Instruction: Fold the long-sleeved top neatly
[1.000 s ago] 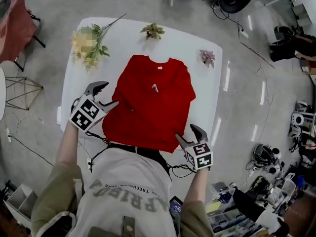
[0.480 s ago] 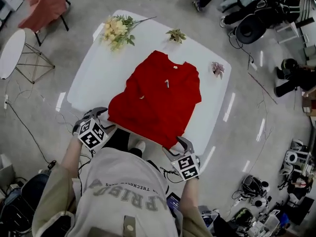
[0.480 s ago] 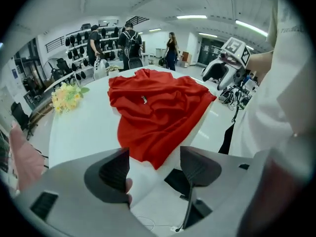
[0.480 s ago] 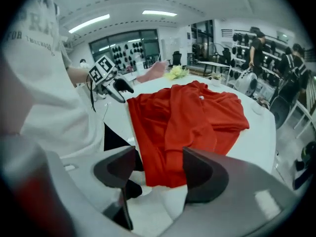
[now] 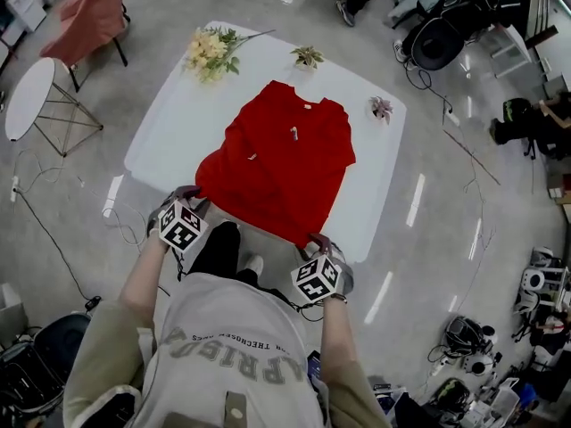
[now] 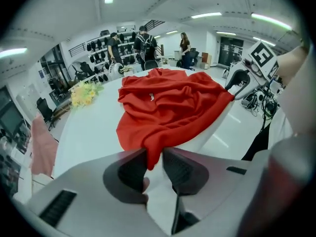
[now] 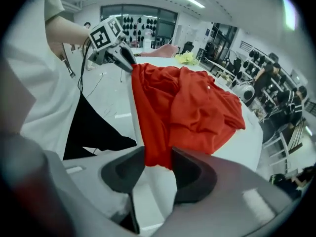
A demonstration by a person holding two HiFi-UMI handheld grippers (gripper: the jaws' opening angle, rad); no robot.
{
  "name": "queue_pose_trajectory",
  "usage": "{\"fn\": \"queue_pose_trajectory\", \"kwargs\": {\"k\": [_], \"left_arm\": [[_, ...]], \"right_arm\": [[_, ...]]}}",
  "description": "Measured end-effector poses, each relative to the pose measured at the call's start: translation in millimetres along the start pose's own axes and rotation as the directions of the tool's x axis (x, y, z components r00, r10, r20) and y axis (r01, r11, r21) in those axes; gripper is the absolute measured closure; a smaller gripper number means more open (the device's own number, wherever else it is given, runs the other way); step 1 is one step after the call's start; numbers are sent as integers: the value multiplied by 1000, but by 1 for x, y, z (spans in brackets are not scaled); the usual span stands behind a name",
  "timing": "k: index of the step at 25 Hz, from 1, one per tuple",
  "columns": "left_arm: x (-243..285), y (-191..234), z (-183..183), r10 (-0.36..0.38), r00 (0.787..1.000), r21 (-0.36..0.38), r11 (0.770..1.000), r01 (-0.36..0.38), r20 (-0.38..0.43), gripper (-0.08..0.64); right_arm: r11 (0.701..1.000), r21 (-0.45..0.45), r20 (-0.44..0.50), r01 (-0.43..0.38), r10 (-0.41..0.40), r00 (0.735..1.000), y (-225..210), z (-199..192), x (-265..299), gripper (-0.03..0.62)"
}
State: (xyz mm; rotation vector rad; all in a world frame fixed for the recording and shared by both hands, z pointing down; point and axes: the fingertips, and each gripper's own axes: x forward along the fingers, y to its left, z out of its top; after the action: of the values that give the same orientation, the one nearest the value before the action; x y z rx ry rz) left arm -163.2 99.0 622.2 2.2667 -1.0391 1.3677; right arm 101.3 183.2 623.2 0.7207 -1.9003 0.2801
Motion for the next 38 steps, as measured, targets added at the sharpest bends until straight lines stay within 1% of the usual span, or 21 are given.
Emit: {"fn": "queue_pose_trajectory", "kwargs": {"k": [1, 2, 3, 5, 7, 9, 13, 15, 17, 19, 21, 23, 25, 29, 34, 38], "left_arm": [[-5, 2, 3, 19, 1000, 3, 1000, -19, 19, 472], [-13, 3, 8, 38, 998, 6, 999, -39, 46, 516], [-24, 3, 13, 57, 995, 6, 998, -58, 79, 518], [-50, -3, 20, 76, 986, -17, 997, -74, 149, 522], [-71, -15, 19, 66, 980, -44, 997, -59, 187, 523], [-79, -31, 5, 40, 984, -56, 998, -31, 173, 523], [-58, -56, -33, -17, 997, -51, 998, 21, 71, 523], [-50, -59, -37, -20, 999, -42, 999, 22, 46, 523], [-50, -60, -32, -26, 999, -40, 999, 28, 45, 523], [-54, -58, -24, -39, 998, -37, 998, 41, 54, 523], [-62, -54, -14, -48, 997, -27, 998, 50, 65, 525], [-74, -50, -2, -49, 996, -10, 999, 50, 80, 525], [-86, -45, 13, -53, 994, 6, 999, 53, 99, 526], [-98, -30, 48, -53, 990, 34, 998, 49, 130, 526], [-91, 9, 97, -33, 984, 38, 999, 27, 174, 526], [-74, 45, 139, -24, 982, 56, 998, 13, 187, 526]], "right_arm": [[999, -34, 1, 25, -25, 1000, -2, 0, -3, 425], [996, -65, 13, 54, -54, 998, -3, 1, -9, 486], [992, -89, 34, 88, -85, 996, -6, 3, -18, 550], [987, -92, 88, 133, -125, 988, -8, 6, -38, 563], [989, -63, 127, 134, -126, 984, -5, 3, -57, 565], [993, -45, 128, 109, -103, 986, 0, -6, -66, 566], [999, -37, 72, 33, -30, 997, 12, -35, -51, 568], [999, -41, 51, 12, -9, 999, 14, -42, -40, 568], [1000, -28, 53, 2, 0, 999, 13, -43, -36, 568], [1000, 9, 76, -18, 17, 997, 11, -41, -39, 568], [996, 72, 114, -49, 40, 993, 5, -36, -48, 567], [988, 135, 164, -80, 58, 985, -4, -27, -64, 568], [979, 175, 214, -104, 65, 975, -17, -15, -81, 568], [973, 200, 273, -115, 57, 960, -53, 12, -109, 568], [976, 194, 293, -102, 41, 955, -104, 40, -123, 568], [971, 221, 293, -90, 22, 956, -151, 62, -118, 568]]}}
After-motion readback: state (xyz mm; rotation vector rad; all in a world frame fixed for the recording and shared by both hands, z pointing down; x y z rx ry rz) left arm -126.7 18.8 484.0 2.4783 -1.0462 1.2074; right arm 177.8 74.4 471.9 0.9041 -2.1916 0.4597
